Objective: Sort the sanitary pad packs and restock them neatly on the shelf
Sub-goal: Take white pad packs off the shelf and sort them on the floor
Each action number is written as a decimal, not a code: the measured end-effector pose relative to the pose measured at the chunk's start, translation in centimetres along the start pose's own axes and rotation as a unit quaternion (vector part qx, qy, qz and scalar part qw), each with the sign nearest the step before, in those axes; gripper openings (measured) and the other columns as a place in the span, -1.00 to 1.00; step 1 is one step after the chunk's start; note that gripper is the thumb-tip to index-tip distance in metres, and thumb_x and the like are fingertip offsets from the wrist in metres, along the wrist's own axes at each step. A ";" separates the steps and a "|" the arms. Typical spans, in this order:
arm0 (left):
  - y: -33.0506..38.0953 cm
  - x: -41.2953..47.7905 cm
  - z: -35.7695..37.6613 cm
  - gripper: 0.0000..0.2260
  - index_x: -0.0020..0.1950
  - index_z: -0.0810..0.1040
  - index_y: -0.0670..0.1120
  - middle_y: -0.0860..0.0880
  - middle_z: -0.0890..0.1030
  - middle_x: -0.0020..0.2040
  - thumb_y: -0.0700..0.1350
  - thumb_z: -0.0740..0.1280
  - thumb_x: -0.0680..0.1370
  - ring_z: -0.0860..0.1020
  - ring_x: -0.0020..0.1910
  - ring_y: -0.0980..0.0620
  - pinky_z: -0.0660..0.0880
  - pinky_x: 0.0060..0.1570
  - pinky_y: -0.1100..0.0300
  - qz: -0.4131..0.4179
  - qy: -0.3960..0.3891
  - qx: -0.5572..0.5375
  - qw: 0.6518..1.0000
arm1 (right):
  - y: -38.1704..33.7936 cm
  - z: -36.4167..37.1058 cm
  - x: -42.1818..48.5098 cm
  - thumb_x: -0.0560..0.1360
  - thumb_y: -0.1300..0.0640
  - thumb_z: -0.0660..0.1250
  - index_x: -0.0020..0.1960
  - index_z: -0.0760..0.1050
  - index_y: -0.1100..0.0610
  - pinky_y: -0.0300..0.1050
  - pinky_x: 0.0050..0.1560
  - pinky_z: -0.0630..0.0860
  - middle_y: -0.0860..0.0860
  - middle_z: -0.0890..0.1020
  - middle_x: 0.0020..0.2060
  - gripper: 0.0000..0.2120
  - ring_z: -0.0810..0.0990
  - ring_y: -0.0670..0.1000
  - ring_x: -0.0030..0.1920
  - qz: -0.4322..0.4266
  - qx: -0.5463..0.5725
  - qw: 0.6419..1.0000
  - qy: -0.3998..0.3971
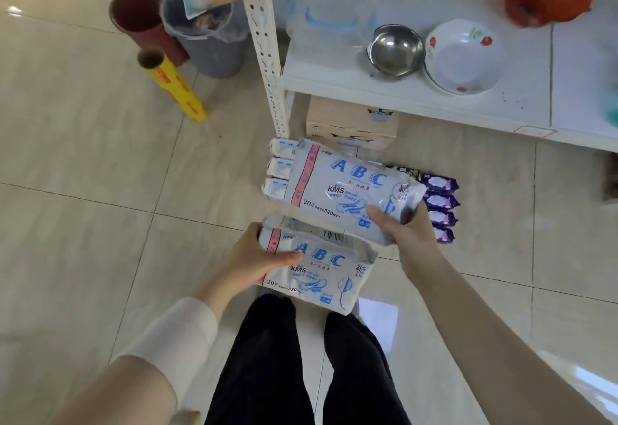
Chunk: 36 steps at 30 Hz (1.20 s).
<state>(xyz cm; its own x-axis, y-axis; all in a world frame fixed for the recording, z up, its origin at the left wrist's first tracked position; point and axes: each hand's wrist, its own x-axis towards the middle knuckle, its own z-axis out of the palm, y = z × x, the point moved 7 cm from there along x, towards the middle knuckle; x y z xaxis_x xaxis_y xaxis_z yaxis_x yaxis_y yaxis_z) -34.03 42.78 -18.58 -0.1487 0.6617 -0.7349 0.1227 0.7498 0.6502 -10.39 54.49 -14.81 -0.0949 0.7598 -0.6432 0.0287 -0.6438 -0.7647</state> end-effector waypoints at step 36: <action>-34.0 42.4 -6.2 -0.34 0.23 0.47 -0.13 -0.10 0.65 0.04 -0.07 0.56 0.17 0.66 -0.05 -0.07 0.61 -0.25 0.05 0.057 0.072 -0.032 0.995 | 40.3 -3.8 31.2 -0.18 -0.26 0.61 0.23 0.34 0.06 -0.06 -0.05 0.62 -0.02 0.65 0.05 0.06 0.65 -0.01 0.03 -0.040 -0.141 0.989 0.011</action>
<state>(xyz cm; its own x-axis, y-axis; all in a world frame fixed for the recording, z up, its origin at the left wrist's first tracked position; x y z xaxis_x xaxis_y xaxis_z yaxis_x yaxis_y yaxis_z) -50.58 45.28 -70.68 -0.2777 0.7305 -0.6239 0.0843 0.6655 0.7417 -8.46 52.62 -65.82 -0.0864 0.8112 -0.5783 0.2984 -0.5328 -0.7919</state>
